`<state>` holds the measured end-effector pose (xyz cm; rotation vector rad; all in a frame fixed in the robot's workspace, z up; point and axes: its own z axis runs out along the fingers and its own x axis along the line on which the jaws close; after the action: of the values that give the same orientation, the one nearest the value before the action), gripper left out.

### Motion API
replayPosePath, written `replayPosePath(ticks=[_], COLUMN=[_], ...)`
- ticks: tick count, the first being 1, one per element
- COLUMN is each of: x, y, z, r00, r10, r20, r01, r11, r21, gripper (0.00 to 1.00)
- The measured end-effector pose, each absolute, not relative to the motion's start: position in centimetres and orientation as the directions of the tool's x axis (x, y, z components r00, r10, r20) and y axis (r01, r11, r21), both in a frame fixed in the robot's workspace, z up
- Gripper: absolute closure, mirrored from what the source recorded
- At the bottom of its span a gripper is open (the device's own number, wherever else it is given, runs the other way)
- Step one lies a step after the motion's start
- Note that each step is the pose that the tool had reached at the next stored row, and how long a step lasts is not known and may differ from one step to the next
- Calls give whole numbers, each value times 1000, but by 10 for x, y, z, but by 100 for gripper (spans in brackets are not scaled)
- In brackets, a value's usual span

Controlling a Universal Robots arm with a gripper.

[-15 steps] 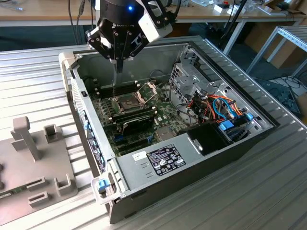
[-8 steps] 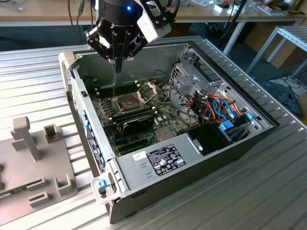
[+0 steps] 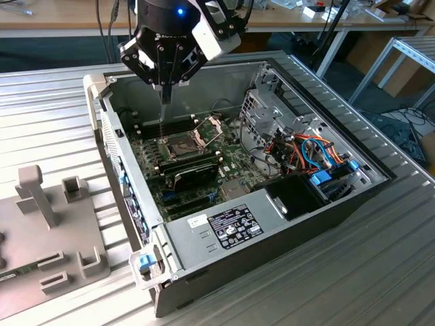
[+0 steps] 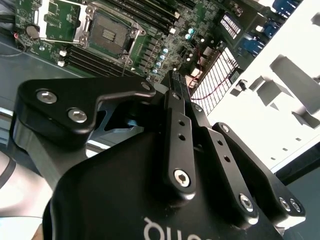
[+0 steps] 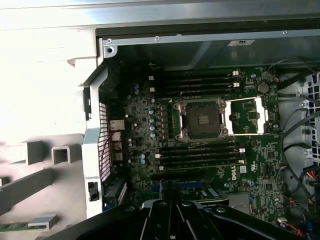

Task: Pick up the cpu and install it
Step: 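Reach for the cpu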

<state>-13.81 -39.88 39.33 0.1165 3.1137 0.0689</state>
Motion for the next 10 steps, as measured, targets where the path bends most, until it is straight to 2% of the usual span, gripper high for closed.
replayPosePath(ticks=[10], x=[-147], y=[-399], z=[393], r00=[-997], r10=[75], r20=[-23], r01=[74], r11=[996], r21=[45], gripper=[89])
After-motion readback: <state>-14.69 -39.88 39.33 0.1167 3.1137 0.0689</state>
